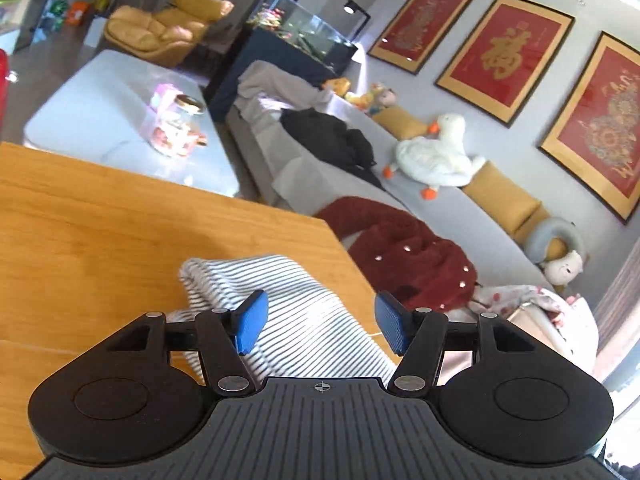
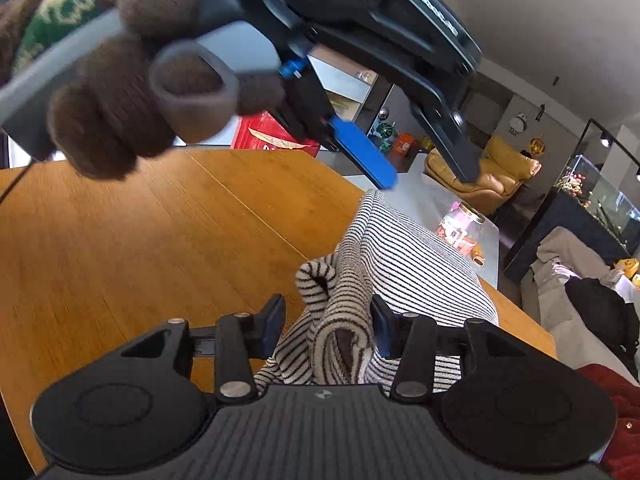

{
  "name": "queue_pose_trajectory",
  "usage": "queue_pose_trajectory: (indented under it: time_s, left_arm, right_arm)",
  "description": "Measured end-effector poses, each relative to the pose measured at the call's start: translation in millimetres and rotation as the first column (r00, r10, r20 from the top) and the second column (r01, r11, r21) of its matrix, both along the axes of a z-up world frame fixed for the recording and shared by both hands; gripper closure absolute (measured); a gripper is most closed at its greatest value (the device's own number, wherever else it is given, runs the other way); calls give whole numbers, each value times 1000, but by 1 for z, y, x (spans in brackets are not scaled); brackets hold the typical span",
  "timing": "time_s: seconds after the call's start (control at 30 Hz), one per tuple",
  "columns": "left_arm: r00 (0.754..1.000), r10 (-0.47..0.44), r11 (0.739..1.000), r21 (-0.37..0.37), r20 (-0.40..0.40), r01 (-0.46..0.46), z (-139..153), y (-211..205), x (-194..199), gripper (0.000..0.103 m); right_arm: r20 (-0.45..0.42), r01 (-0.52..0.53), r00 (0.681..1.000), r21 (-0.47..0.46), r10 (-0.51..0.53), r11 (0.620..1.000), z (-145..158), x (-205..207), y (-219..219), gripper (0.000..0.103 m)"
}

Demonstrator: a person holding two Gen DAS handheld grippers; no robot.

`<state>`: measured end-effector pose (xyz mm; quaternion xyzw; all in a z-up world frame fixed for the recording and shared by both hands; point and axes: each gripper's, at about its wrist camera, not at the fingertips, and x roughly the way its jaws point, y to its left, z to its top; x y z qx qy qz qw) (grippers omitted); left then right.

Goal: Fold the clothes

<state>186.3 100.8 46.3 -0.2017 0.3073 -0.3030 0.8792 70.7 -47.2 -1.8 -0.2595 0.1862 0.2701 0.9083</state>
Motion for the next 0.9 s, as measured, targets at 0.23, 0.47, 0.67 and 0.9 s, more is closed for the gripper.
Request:
queue_pose_trajectory:
  time_s: [0.23,0.47,0.67,0.9]
  left_arm:
    - [998,-3,996,93,-56,8,-42,-15,23,46]
    - [999,-5,995,102,-46,10,-46,-9,19,45]
    - [999,-11,994,111,-43,16,-48,-10,17,45]
    - [999,-12,994,109,-33,16,-49,-10,17,45]
  right_arm:
    - [-26,62,998,205,-58,977,44,0,-63,15]
    - [-252,270,948,314,-194,910,7,42,-93,11]
    - [-171,281,954,235,-245,930,-13,36,-78,3]
    - [-253,329,931,273,-263,904,-8,39,-84,0]
